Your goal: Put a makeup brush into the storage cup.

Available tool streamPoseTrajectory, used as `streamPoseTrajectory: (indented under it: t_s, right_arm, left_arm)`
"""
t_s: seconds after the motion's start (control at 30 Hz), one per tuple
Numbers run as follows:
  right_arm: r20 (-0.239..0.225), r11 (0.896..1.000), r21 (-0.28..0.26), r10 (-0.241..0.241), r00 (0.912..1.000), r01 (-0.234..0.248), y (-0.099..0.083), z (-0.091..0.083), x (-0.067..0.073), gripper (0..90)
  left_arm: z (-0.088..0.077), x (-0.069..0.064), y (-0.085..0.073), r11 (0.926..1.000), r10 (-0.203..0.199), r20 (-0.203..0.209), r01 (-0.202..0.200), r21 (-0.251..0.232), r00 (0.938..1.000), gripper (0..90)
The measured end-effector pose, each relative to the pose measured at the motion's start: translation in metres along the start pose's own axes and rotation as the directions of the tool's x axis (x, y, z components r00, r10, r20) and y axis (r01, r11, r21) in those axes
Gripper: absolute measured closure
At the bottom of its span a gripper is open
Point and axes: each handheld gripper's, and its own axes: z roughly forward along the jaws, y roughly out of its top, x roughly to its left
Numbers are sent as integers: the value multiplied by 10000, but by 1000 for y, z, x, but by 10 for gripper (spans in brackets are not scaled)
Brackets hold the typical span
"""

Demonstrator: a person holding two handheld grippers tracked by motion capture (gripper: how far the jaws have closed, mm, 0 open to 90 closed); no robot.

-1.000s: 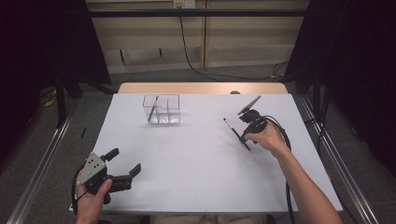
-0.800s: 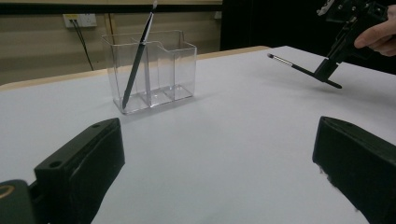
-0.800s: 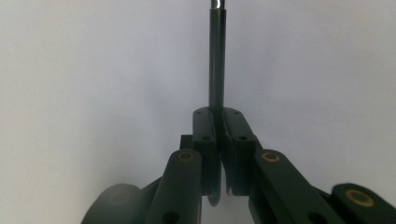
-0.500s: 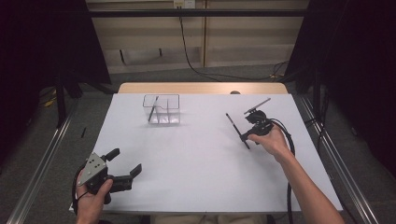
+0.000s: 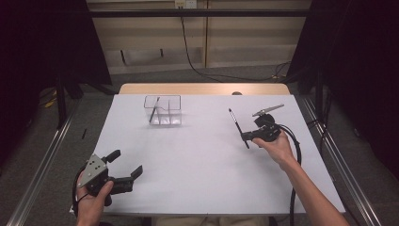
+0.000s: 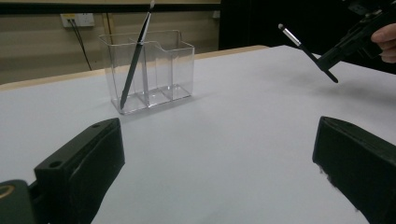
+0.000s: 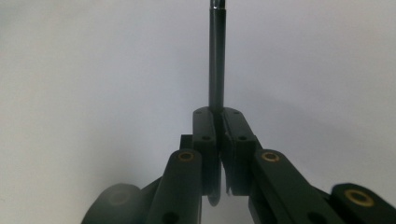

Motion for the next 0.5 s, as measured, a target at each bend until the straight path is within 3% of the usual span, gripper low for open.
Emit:
streamPoseTrajectory:
  t_s: [0.23, 0.37, 0.5]
  right_arm:
    - [153, 9968, -794, 149, 9998, -137, -9, -4, -1, 853]
    - [199, 9851, -1712, -104, 9997, 136, -12, -9, 0, 853]
    - [131, 9744, -2225, -312, 9994, 333, -15, -12, 3, 853]
  left_arm:
    - [1, 0, 0, 10000, -16, 6, 16, 10, 10000, 22]
    - [1, 0, 0, 10000, 9, 7, -9, 56, 10000, 22]
    - [1, 0, 0, 10000, 34, 1, -34, 84, 10000, 22]
